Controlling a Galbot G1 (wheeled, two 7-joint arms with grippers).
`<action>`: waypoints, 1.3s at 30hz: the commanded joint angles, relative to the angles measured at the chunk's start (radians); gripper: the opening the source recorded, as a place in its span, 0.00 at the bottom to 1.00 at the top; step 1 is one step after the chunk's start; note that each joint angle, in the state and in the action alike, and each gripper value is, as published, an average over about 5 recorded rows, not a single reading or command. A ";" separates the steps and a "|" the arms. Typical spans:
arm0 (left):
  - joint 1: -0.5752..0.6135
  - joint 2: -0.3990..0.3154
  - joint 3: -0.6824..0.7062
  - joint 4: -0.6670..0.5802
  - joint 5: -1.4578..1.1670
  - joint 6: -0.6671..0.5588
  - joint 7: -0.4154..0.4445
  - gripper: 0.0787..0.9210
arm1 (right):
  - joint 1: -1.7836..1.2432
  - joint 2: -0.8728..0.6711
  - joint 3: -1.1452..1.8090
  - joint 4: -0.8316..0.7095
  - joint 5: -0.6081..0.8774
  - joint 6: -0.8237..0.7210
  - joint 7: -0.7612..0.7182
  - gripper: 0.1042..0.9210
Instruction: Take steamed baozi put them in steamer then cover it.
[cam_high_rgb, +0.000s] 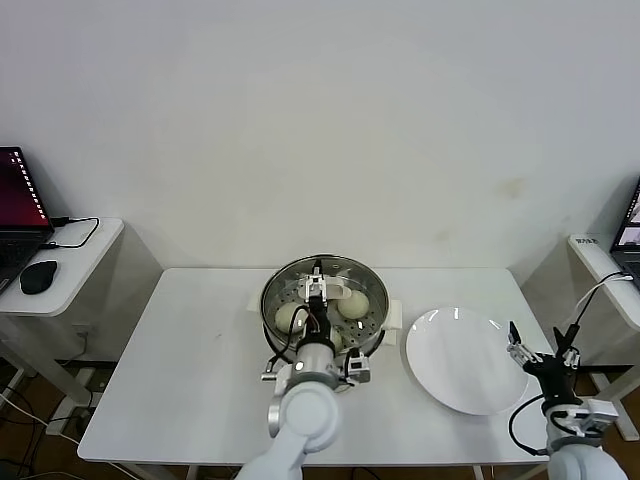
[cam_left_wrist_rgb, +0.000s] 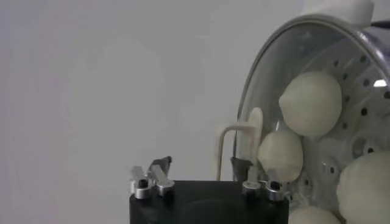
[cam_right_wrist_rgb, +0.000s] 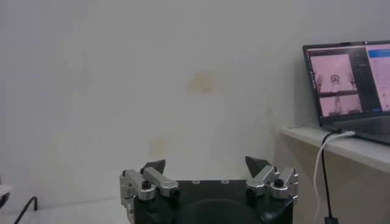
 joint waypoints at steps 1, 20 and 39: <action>0.084 0.042 -0.007 -0.149 -0.016 -0.001 0.009 0.88 | -0.018 -0.002 0.005 0.019 0.001 -0.018 -0.005 0.88; 0.451 0.193 -0.662 -0.351 -0.923 -0.446 -0.428 0.88 | -0.093 -0.051 -0.177 0.073 -0.043 -0.061 0.035 0.88; 0.649 0.154 -0.738 -0.068 -1.537 -0.603 -0.393 0.88 | -0.111 -0.039 -0.293 0.054 -0.118 -0.124 0.056 0.88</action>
